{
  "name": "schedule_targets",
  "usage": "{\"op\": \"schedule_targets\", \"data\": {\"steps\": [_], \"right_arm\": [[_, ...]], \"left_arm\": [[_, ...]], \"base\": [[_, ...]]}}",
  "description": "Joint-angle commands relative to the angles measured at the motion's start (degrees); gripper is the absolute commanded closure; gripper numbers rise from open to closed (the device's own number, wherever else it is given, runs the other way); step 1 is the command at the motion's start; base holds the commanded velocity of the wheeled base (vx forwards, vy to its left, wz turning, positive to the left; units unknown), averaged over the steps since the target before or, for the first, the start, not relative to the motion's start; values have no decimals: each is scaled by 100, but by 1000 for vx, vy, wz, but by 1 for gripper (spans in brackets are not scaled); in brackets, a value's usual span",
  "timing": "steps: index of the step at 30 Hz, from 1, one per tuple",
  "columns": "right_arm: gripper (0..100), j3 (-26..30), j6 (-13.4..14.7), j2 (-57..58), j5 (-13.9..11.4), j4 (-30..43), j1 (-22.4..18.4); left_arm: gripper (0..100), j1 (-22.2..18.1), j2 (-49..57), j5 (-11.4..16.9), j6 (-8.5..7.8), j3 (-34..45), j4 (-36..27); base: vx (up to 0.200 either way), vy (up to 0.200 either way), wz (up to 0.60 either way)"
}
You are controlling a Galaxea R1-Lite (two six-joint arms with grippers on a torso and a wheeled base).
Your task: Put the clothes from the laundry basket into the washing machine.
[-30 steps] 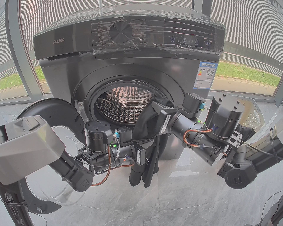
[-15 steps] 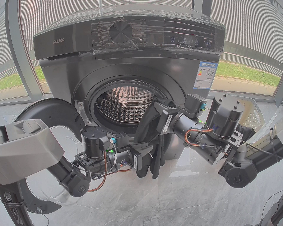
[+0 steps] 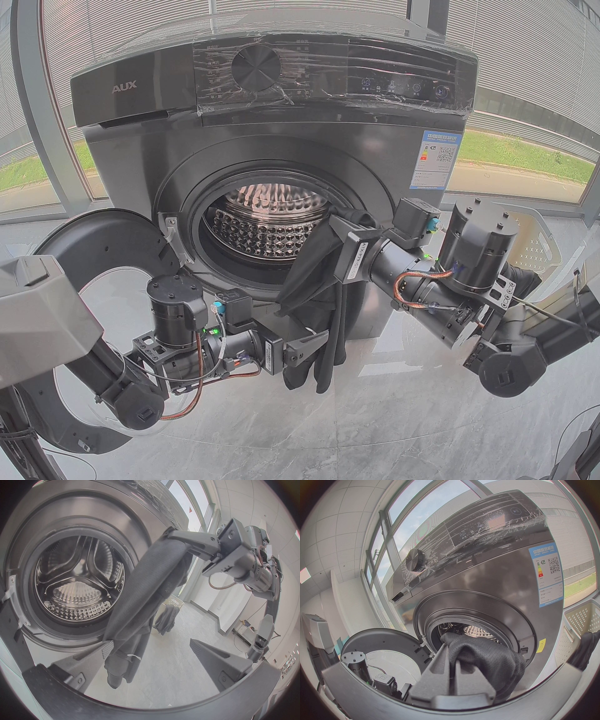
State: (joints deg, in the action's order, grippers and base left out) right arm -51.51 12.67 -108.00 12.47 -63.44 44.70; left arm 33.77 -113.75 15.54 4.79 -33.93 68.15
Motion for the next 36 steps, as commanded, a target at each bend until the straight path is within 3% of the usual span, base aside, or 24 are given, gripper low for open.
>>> {"op": "schedule_targets", "data": {"steps": [1,7,18,36], "right_arm": [[100,0,-1,-2,-8,-2,3],[100,-26,-10,-2,1,-2,21],[100,-9,-10,7,1,-2,21],[100,9,-10,-20,1,-28,65]], "left_arm": [[0,-46,28,-60,-4,-97,-29],[0,-195,-279,-210,-75,-404,-73],[0,-450,-420,-236,-163,-615,-73],[0,-222,-701,-289,-154,-1125,-38]], "base": [[0,0,0],[0,0,0],[0,0,0],[0,0,0]]}}
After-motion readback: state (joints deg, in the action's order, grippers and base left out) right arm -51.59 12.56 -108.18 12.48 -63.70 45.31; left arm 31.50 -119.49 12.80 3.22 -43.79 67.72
